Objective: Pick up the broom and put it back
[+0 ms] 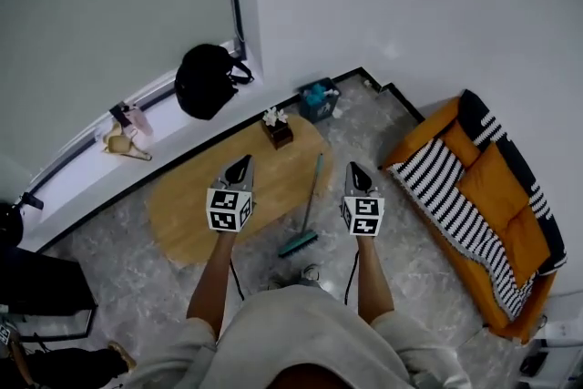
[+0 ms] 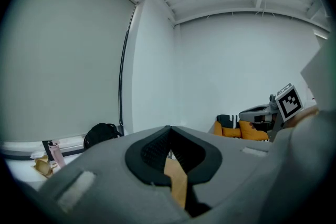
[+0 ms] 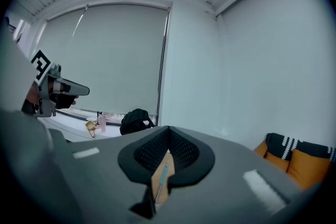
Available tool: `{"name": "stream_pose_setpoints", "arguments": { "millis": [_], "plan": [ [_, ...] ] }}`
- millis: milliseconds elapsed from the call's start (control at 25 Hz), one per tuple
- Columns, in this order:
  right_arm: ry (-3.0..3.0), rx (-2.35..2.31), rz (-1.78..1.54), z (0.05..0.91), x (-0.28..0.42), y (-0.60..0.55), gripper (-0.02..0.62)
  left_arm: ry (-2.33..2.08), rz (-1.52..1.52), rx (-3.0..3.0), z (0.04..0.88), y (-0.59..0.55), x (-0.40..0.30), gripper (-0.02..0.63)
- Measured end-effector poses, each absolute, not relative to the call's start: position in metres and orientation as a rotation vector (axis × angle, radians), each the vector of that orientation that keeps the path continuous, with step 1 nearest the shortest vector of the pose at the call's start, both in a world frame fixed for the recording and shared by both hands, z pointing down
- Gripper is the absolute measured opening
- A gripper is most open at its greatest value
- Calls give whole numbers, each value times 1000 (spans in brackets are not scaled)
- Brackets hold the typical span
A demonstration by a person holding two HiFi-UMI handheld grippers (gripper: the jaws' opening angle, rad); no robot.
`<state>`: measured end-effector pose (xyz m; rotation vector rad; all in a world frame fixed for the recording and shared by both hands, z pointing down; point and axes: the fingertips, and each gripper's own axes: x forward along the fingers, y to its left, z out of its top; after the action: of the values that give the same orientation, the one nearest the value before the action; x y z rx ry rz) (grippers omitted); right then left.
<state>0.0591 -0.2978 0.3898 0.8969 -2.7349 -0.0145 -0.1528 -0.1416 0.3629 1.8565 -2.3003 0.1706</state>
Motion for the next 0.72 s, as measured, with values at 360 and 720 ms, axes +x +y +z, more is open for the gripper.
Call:
{"name": "stream_pose_setpoints", "arguments": {
  "millis": [360,720],
  "plan": [
    [-2746,920,-27,375,68,-281,0,-2313,163,1876,351,-126,-145,-3],
    [-2740,914,-28,372,71,-270,0,-2326,155,1878,345,-113,-145,-3]
  ]
}}
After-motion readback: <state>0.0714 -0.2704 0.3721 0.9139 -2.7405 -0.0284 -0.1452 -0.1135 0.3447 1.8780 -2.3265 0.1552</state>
